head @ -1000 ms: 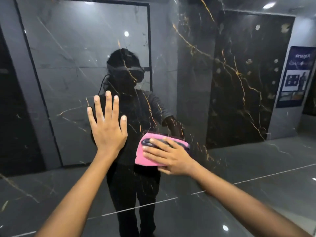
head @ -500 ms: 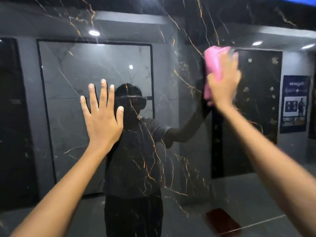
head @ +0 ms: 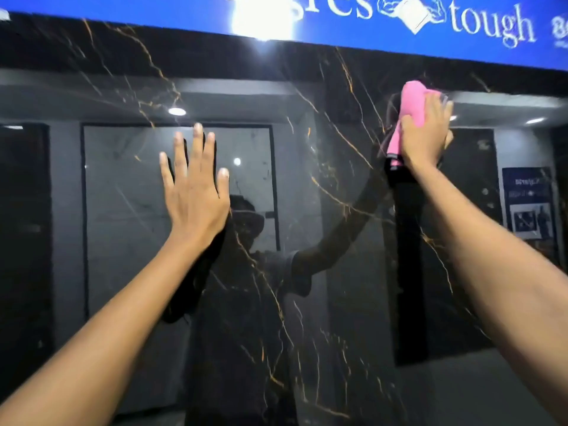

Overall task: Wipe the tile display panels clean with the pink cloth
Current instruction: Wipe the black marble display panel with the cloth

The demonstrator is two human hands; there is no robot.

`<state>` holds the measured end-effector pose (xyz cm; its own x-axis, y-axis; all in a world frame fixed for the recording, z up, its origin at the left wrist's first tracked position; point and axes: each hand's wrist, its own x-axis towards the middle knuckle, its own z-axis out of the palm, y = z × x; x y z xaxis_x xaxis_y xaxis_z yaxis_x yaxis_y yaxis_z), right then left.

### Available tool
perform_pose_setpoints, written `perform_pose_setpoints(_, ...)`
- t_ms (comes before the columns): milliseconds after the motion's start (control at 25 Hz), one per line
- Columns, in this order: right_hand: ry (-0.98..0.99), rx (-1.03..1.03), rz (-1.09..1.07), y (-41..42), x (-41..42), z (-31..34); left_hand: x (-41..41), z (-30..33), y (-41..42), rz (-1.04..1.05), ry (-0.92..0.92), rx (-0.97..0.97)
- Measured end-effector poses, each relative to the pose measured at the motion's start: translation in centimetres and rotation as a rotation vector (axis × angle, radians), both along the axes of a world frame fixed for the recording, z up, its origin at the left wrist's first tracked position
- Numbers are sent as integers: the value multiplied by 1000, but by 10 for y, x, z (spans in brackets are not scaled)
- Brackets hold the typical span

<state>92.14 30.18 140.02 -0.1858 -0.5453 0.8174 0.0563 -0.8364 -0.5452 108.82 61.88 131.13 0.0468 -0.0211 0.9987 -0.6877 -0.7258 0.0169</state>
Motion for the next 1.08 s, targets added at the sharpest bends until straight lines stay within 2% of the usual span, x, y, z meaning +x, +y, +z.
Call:
perform_pose_setpoints(80,13,3,-25,13,8,6,7,0,-4,84,-3,14)
perform_pose_setpoints(120,23,-105,-28,31,24,-7,10,-3,-6,101,-4,19)
perform_pose_setpoints(200,155,-577,-15,93,60,-70,13,-5,-7,106,-6,23)
perform_pose_setpoints(280,413,-1156,-33,129,76,-141,13,-5,-5,115,-14,9)
perform_pose_setpoints(320,479,-1305,-78,125,73,-142,12,-2,-4,106,-23,1)
perform_pose_setpoints(360,455,-1331,-83,112,70,-120,10,3,-5,78,-28,-12)
perform_pose_setpoints(400,370,-1202,-72,99,63,-87,6,10,-9,35,-31,-25)
perform_pose_setpoints(560,51,-298,-87,16,26,50,-5,67,-28,-33,-89,-6)
perform_pose_setpoints(640,-26,44,-69,-7,5,70,-3,69,-39,55,-79,23)
perform_pose_setpoints(680,-54,150,-69,0,7,74,1,67,-42,76,-88,23)
perform_pose_setpoints(720,-59,144,-82,24,18,76,4,65,-42,83,-93,11)
perform_pose_setpoints(760,-56,29,-112,58,36,78,7,65,-41,80,-96,1)
perform_pose_setpoints(880,157,-670,-132,160,99,53,7,70,-40,87,-111,-12)
perform_pose_setpoints(920,258,-793,-129,175,105,52,7,70,-40,92,-110,-13)
perform_pose_setpoints(960,313,-842,-128,172,98,64,7,70,-40,95,-101,-7)
perform_pose_setpoints(1000,306,-771,-126,151,84,79,7,68,-40,94,-89,-1)
perform_pose_setpoints(1080,199,-454,-147,80,51,102,6,66,-39,99,-77,17)
